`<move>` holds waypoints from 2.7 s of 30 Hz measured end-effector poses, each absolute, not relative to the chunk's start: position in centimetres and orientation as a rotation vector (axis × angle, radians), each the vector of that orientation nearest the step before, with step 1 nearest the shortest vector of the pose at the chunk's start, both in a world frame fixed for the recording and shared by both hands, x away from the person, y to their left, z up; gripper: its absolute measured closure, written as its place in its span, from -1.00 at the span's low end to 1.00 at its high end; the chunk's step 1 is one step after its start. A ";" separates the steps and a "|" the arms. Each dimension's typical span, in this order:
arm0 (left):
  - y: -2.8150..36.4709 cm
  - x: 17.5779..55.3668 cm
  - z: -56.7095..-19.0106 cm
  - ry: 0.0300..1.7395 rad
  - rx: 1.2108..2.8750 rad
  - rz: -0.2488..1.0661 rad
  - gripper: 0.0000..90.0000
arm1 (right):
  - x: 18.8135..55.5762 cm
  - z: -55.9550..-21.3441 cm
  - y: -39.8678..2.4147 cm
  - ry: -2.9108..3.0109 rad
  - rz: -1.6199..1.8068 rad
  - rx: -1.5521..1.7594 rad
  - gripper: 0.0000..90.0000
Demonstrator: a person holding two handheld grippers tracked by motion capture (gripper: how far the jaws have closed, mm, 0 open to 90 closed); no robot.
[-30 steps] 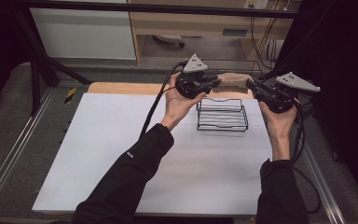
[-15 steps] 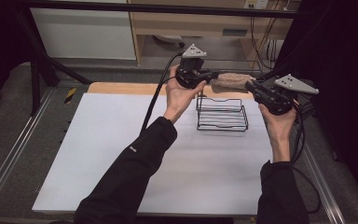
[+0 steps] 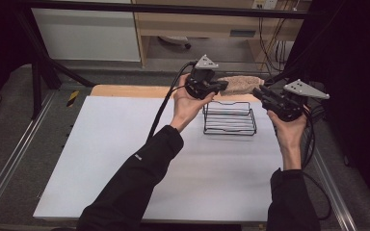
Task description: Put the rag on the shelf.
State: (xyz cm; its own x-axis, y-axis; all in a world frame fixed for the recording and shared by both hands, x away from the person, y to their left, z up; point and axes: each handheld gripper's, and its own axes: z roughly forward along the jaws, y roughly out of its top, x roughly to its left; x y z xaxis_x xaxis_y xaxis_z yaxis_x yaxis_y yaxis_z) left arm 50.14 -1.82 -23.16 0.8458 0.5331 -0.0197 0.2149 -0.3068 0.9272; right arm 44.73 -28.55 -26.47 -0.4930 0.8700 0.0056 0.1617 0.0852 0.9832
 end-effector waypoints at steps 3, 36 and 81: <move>-1.8 50.2 -23.4 0.561 1.894 0.364 0.99 | 44.4 -26.1 -28.3 1.747 1.453 1.021 0.44; -1.4 50.1 -25.6 0.543 1.920 0.392 0.89 | 44.9 -27.8 -27.8 1.744 1.414 1.079 0.66; 17.5 41.3 -35.3 0.823 1.984 0.412 -0.78 | 39.9 -33.1 -24.4 1.986 1.425 1.195 -0.99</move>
State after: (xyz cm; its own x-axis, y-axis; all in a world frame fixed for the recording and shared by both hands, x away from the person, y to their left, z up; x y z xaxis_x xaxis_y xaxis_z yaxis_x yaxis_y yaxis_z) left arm 41.30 17.47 -35.25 0.7207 0.6923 -0.0370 0.3845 -0.3548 0.8522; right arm 39.93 -24.44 -33.13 -0.5441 0.8269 0.1421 0.3996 0.1064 0.9105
